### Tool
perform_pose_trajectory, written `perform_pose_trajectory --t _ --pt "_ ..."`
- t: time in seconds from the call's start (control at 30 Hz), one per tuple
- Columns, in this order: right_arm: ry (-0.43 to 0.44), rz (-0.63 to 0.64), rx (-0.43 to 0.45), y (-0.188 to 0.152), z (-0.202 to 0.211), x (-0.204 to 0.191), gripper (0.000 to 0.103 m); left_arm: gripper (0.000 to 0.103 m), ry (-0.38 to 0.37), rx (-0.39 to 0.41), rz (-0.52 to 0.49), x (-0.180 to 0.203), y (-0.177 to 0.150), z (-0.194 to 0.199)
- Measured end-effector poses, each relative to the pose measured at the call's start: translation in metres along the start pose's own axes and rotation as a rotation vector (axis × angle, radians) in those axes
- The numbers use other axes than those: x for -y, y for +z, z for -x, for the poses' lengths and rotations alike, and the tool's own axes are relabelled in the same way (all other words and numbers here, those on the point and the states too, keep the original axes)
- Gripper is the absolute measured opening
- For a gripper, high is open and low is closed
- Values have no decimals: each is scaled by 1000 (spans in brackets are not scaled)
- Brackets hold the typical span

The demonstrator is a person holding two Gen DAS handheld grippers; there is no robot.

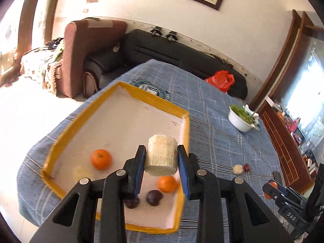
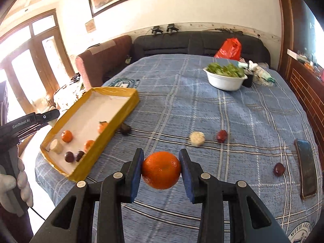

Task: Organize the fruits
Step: 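Lower the yam chunk into the tray with the left gripper while the right gripper releases the orange there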

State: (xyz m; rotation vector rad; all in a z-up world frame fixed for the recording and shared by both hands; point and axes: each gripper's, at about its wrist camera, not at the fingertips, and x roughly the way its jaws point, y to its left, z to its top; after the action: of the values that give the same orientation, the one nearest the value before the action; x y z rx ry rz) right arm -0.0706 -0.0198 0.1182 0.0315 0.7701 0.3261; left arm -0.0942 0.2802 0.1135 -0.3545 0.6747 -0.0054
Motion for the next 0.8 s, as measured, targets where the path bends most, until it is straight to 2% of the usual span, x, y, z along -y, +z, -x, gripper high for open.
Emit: perform_pose_trajectory --t 0.13,0.3,0.47,0.67,0.7,0.8 --pt "62 36 -12 16 -9 -31 40 30 35 14 29 -26 7 6" --pt "134 77 -49 31 -34 -73 40 30 64 -2 35 -46 12 -4" --pt "202 100 -117 39 -77 -108 40 30 87 -29 -6 -49 27 -31" --pt "223 138 -176 41 -121 -136 40 30 81 -82 6 -59 33 -59" --pt "223 142 -184 41 -127 -139 40 31 77 -81 13 -61 33 -58" --pt "224 151 -205 44 -146 -146 40 45 64 -73 51 -72 31 -51"
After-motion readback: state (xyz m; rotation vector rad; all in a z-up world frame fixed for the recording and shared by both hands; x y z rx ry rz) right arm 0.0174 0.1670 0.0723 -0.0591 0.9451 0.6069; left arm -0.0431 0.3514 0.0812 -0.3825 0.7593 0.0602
